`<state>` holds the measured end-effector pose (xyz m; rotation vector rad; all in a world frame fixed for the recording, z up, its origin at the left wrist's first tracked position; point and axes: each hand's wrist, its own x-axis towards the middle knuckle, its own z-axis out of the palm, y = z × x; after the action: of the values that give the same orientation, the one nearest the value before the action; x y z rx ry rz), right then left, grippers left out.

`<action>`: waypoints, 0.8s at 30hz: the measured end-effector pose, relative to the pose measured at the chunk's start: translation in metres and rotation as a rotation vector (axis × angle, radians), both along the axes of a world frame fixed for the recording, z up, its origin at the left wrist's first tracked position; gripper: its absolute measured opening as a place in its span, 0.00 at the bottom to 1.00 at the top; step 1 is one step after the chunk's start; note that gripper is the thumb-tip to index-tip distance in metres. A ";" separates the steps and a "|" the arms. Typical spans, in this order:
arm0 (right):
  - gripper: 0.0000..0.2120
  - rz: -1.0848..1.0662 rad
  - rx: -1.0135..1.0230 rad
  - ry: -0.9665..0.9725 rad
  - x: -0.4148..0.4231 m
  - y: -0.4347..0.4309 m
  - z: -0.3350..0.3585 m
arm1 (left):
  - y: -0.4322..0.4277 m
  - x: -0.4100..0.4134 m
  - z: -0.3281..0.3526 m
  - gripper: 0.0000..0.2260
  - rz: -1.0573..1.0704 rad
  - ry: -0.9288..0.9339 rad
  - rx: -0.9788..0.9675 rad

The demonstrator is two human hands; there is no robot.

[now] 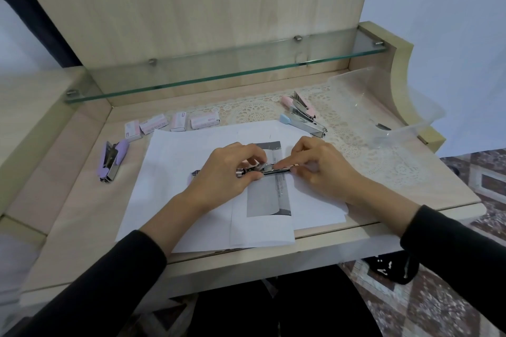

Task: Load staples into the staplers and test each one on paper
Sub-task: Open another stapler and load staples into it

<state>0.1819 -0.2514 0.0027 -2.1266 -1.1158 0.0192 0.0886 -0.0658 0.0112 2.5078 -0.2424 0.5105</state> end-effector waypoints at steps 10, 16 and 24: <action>0.12 -0.042 -0.150 -0.003 -0.007 0.016 0.024 | -0.004 -0.002 0.005 0.11 -0.009 -0.004 0.002; 0.07 -0.046 -0.224 -0.034 -0.005 0.019 0.024 | -0.004 -0.003 0.005 0.08 -0.062 -0.086 0.068; 0.07 -0.024 -0.075 -0.063 -0.006 0.012 0.015 | -0.003 -0.015 0.009 0.07 0.125 -0.033 -0.070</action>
<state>0.1761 -0.2398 0.0179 -2.2210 -1.1419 -0.0173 0.0739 -0.0684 0.0198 2.4577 -0.0794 0.6009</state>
